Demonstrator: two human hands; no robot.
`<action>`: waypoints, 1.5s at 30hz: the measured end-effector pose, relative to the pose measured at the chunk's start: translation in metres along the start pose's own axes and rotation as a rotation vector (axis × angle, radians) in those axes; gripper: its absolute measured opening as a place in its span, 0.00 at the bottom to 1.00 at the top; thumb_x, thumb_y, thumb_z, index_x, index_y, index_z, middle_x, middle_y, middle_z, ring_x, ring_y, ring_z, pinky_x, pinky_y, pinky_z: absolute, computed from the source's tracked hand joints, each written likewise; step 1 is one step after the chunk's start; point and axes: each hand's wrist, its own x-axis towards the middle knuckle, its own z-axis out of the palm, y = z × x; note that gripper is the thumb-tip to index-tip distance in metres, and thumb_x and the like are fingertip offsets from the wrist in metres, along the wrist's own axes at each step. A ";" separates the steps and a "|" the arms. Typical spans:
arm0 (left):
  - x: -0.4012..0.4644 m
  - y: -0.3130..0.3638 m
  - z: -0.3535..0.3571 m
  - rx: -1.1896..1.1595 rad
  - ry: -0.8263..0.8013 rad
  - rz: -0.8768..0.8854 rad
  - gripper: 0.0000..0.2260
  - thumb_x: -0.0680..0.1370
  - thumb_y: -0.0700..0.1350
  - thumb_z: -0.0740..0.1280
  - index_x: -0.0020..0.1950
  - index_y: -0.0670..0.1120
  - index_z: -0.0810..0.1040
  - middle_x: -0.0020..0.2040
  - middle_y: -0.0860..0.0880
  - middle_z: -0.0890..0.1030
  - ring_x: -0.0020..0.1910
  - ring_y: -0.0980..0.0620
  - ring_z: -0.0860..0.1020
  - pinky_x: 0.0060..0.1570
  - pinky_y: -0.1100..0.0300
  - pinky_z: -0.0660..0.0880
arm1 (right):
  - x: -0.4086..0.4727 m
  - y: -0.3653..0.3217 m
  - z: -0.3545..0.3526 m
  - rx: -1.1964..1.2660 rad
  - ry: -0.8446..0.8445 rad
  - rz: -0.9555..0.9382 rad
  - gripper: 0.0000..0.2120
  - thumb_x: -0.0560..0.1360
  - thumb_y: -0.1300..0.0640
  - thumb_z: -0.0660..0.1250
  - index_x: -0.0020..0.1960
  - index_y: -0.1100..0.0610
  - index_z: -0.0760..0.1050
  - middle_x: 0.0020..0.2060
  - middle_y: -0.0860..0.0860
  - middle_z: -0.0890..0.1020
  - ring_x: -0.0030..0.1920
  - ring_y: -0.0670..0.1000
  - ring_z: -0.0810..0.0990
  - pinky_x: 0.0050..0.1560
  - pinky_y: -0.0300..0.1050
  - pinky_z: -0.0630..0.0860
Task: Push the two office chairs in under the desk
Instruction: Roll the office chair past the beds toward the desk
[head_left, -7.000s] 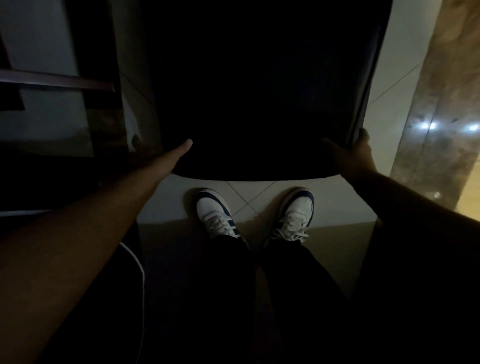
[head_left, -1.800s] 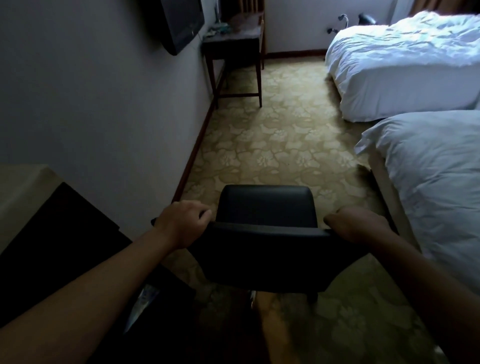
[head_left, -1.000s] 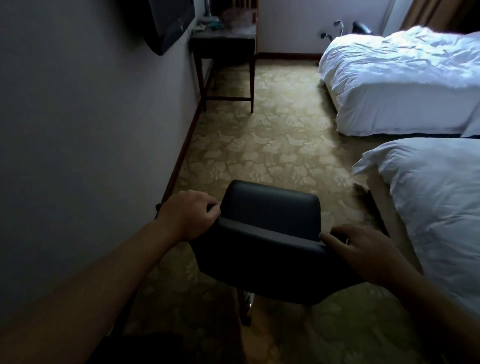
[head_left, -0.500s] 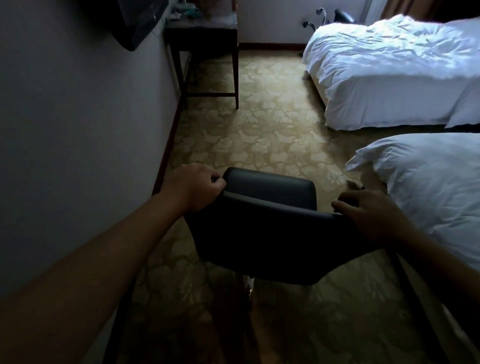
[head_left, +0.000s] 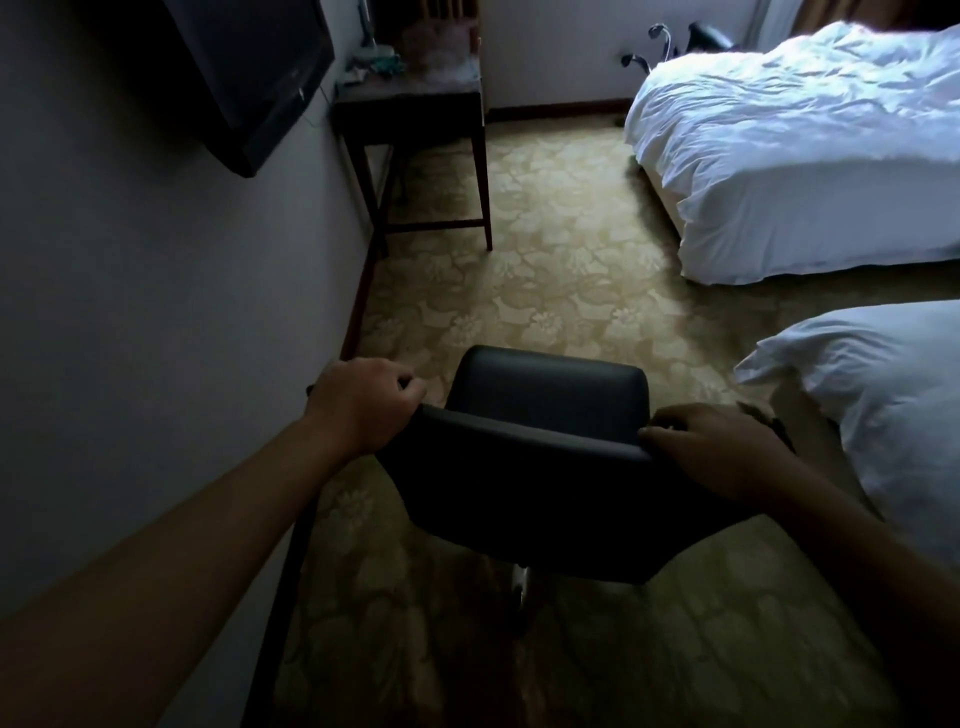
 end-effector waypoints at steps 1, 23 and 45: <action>0.012 -0.002 -0.001 -0.014 -0.008 -0.013 0.16 0.72 0.56 0.52 0.33 0.53 0.75 0.35 0.50 0.77 0.37 0.46 0.76 0.38 0.54 0.65 | 0.010 0.000 -0.005 0.012 0.000 -0.006 0.11 0.78 0.42 0.59 0.42 0.43 0.75 0.39 0.42 0.79 0.41 0.43 0.77 0.40 0.44 0.70; 0.277 -0.097 -0.013 -0.048 -0.040 0.110 0.20 0.72 0.58 0.53 0.42 0.51 0.82 0.44 0.49 0.84 0.42 0.46 0.78 0.40 0.54 0.73 | 0.217 -0.048 -0.056 0.028 0.268 0.130 0.13 0.77 0.42 0.58 0.42 0.47 0.77 0.37 0.45 0.79 0.37 0.44 0.77 0.38 0.44 0.72; 0.589 -0.150 -0.021 -0.028 0.050 0.215 0.21 0.70 0.58 0.53 0.45 0.50 0.83 0.44 0.44 0.84 0.44 0.39 0.79 0.38 0.54 0.70 | 0.506 -0.035 -0.164 0.103 0.257 0.254 0.08 0.77 0.46 0.63 0.46 0.44 0.80 0.43 0.48 0.83 0.42 0.48 0.80 0.47 0.52 0.77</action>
